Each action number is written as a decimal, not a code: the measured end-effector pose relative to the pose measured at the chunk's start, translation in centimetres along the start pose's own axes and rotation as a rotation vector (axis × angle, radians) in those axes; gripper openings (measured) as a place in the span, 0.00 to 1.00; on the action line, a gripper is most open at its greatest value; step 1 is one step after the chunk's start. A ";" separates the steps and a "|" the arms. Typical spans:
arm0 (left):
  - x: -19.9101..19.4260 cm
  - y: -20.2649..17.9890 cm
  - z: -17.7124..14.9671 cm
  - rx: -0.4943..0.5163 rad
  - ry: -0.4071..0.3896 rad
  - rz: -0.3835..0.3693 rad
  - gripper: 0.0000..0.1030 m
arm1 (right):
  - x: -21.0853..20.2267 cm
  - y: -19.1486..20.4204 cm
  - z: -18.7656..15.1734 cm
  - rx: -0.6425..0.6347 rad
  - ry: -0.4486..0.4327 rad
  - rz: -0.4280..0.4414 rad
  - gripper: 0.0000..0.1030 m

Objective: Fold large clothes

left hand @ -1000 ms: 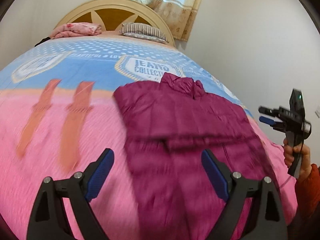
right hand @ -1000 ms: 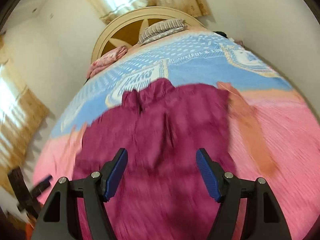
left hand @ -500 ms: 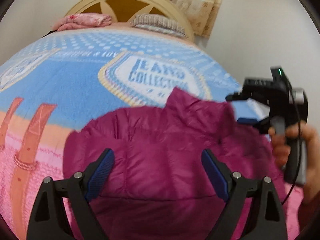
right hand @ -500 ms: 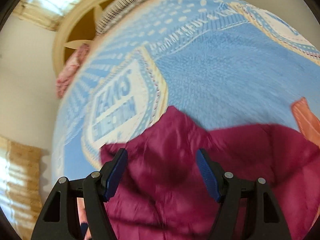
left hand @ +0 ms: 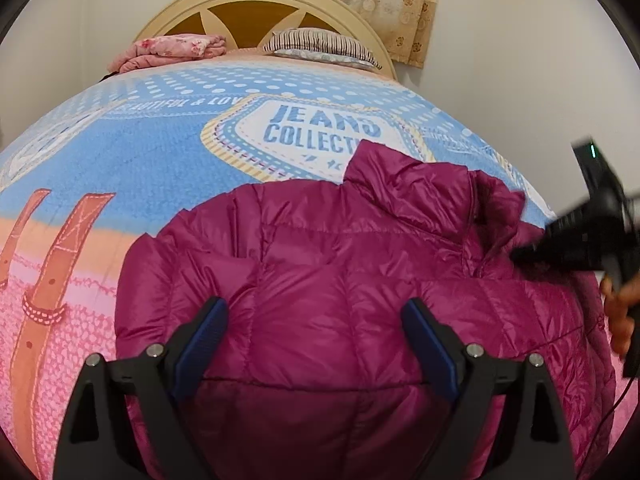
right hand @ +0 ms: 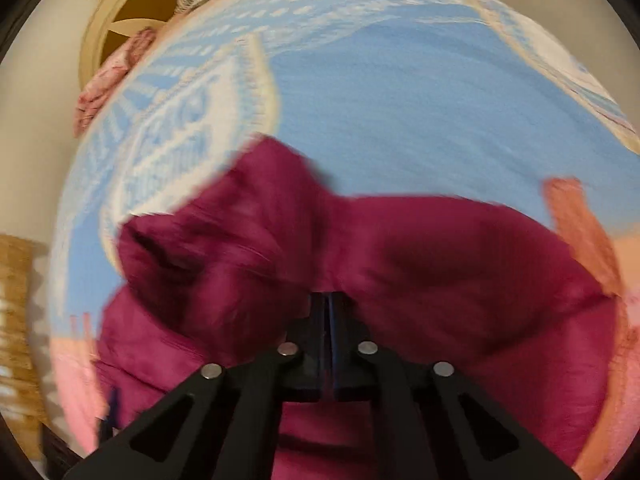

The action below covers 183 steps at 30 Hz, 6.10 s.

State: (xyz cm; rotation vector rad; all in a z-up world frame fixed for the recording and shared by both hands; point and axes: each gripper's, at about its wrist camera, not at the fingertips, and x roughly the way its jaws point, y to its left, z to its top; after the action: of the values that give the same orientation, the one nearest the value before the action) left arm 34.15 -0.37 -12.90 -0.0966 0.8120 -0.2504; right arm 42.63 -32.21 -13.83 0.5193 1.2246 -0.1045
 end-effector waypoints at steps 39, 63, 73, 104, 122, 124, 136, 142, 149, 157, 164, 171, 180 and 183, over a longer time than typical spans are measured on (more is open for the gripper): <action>-2.3 -4.7 3.4 0.087 -0.064 -0.071 0.95 | -0.5 -3.8 -4.3 -0.056 -0.335 0.268 0.12; 4.2 0.0 3.0 -0.297 0.108 0.047 0.25 | 0.2 -4.3 -4.1 -0.037 -0.340 0.332 0.13; 4.7 -0.8 2.3 -0.289 0.003 0.064 0.25 | 0.0 -4.5 -3.4 -0.036 -0.258 0.356 0.16; 2.1 -0.2 2.5 -0.287 0.035 -0.015 0.35 | 0.7 0.9 -4.0 -0.296 -0.370 0.059 0.20; 8.0 -4.7 6.4 -0.051 0.114 0.320 0.75 | 0.0 0.9 -4.0 -0.285 -0.384 0.098 0.20; 7.1 -3.4 5.1 -0.114 0.062 0.256 0.75 | 0.0 0.8 -3.9 -0.279 -0.381 0.117 0.20; 8.3 -4.0 5.2 -0.066 0.089 0.308 0.86 | -1.1 -2.7 -4.1 -0.099 -0.408 0.147 0.18; 8.4 -4.2 5.5 -0.073 0.089 0.303 0.88 | -0.3 0.5 -3.9 -0.223 -0.409 -0.045 0.18; 6.9 -4.1 5.7 -0.076 0.120 0.245 0.89 | -1.3 -0.4 -3.2 -0.187 -0.354 0.019 0.22; -2.4 -5.2 3.6 -0.013 -0.044 0.203 0.89 | -11.0 -0.6 -9.0 -0.171 -0.547 0.044 0.64; -7.6 -5.7 -0.1 0.049 -0.085 0.216 0.89 | -14.9 -2.0 -16.6 -0.225 -0.523 0.081 0.71; -12.3 -6.0 -5.9 0.118 -0.104 0.188 0.89 | -18.4 -5.9 -24.8 -0.226 -0.537 0.080 0.71; -15.6 -6.0 -13.4 0.213 -0.063 0.142 0.89 | -23.0 -12.1 -34.8 -0.228 -0.600 -0.002 0.71; -17.4 -5.5 -15.2 0.243 -0.073 0.113 0.89 | -23.8 -14.4 -37.4 -0.200 -0.595 -0.014 0.71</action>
State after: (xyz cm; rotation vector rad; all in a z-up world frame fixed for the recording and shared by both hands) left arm 10.61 -1.00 -10.07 0.1667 0.7063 -0.2354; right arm -3.25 -33.34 -5.60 0.2732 0.6472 -0.1352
